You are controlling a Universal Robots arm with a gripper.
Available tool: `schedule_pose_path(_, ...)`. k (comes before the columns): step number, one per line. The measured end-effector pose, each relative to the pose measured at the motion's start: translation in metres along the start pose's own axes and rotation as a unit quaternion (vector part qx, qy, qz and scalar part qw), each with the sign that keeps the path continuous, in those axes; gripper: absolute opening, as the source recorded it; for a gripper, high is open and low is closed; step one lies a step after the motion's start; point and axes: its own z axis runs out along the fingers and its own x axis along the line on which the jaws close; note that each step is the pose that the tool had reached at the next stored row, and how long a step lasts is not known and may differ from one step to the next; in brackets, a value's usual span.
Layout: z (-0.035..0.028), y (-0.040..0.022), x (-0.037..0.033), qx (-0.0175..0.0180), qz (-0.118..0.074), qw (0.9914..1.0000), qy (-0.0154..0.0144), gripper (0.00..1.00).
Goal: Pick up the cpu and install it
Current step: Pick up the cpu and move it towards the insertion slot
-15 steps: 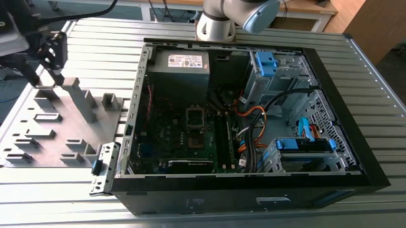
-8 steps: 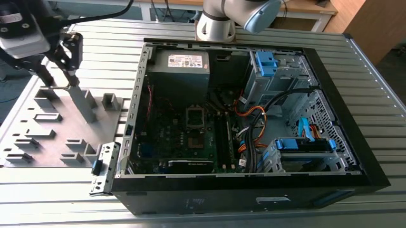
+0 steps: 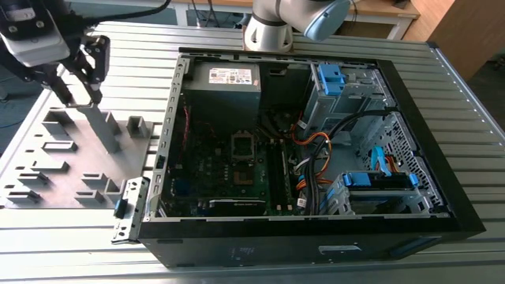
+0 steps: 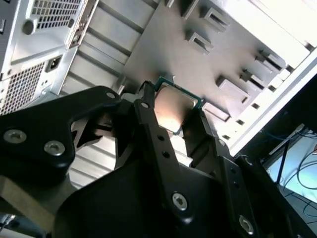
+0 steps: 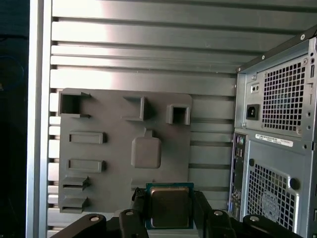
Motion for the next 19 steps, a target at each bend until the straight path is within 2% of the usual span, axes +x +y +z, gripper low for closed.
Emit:
schedule_pose_path(1, -0.0044, -0.0001, -0.0001, 0.0000, 0.000, 1.00000, 0.0000, 0.47)
schedule_pose_path(4, -0.0047, -0.0002, -0.0012, 0.0000, 0.000, 1.00000, 0.0001, 0.47)
schedule_pose_path(6, -0.0046, -0.0004, -0.0059, 0.0001, 0.000, 1.00000, 0.0002, 0.47)
schedule_pose_path(19, -0.0029, -0.0042, -0.0632, -0.0001, 0.000, 0.99999, 0.0042, 0.47)
